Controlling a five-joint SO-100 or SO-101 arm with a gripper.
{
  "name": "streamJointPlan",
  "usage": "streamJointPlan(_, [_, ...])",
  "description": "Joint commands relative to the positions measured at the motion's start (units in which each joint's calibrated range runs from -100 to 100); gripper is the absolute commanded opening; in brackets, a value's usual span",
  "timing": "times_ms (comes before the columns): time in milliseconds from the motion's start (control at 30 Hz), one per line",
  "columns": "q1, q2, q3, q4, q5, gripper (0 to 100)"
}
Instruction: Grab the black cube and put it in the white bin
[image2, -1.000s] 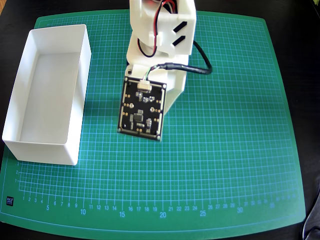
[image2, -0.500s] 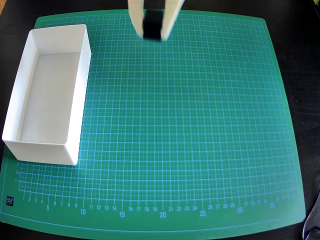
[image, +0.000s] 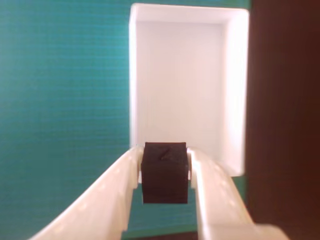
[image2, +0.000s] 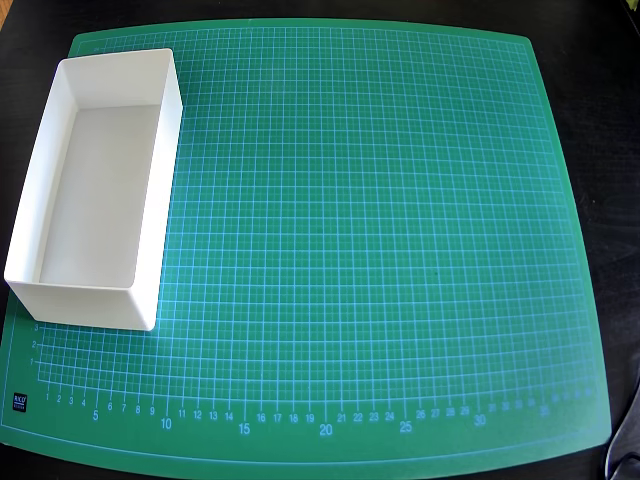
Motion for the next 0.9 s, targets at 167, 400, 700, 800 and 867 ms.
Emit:
streamJointPlan(167, [2.6, 10.8, -2.5, -5.7, 4.2, 1])
streamJointPlan(400, [4.1, 13.7, -2.5, -11.8, 4.3, 1])
streamJointPlan(700, [6.1, 20.7, -6.8, -13.9, 7.2, 1])
streamJointPlan(800, [6.2, 25.8, -13.5, -13.4, 7.7, 1])
streamJointPlan(867, [6.1, 28.0, -15.9, -13.4, 7.8, 1])
